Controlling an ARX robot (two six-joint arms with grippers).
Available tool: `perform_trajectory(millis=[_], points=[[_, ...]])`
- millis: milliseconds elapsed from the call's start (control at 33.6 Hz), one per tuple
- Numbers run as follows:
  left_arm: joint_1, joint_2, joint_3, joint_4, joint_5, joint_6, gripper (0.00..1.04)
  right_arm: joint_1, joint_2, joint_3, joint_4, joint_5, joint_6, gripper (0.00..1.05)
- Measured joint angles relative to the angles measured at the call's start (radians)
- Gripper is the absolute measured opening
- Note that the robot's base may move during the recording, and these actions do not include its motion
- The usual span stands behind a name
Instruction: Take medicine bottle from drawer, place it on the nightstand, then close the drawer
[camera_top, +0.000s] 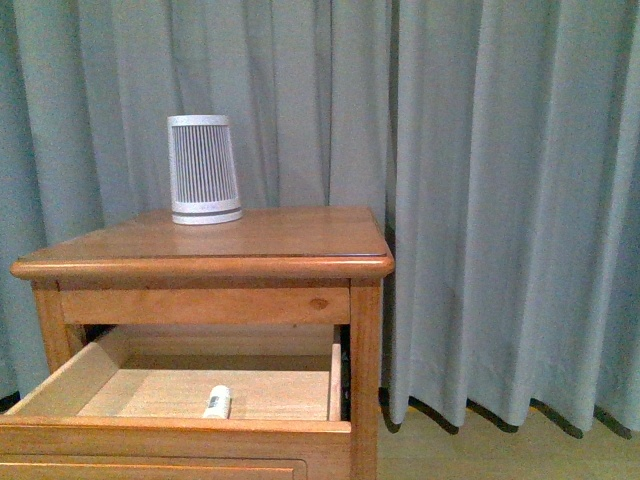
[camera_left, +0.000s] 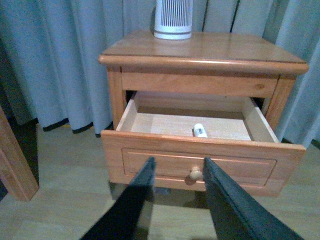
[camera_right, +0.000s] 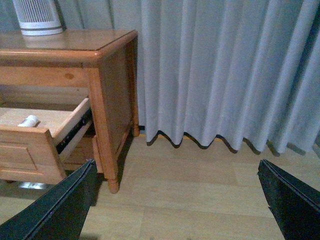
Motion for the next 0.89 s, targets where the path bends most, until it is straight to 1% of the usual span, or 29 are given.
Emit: perform_trajectory(millis=[30,119,149,178,208,267,327,892], points=[[0.015,-0.012,-0.004,0.0,0.01,0.0,0.25,0.0,0.0,0.0,0.0,-0.001,0.0,0.98],[0.069,-0.039,-0.029,0.0,0.066,0.0,0.04,0.0,0.0,0.0,0.0,-0.001,0.0,0.98],[0.098,-0.046,-0.034,-0.003,0.117,0.001,0.03,0.0,0.0,0.0,0.0,-0.001,0.0,0.98],[0.158,-0.056,-0.042,-0.006,0.18,0.002,0.03,0.0,0.0,0.0,0.0,-0.001,0.0,0.98],[0.182,-0.06,-0.045,-0.006,0.2,0.003,0.03,0.0,0.0,0.0,0.0,-0.002,0.0,0.98],[0.222,-0.066,-0.055,-0.006,0.204,0.003,0.03,0.0,0.0,0.0,0.0,-0.001,0.0,0.98],[0.229,-0.074,-0.063,-0.006,0.218,0.003,0.03,0.0,0.0,0.0,0.0,-0.001,0.0,0.98],[0.232,-0.143,-0.14,0.002,0.219,0.003,0.03,0.0,0.0,0.0,0.0,-0.001,0.0,0.98]])
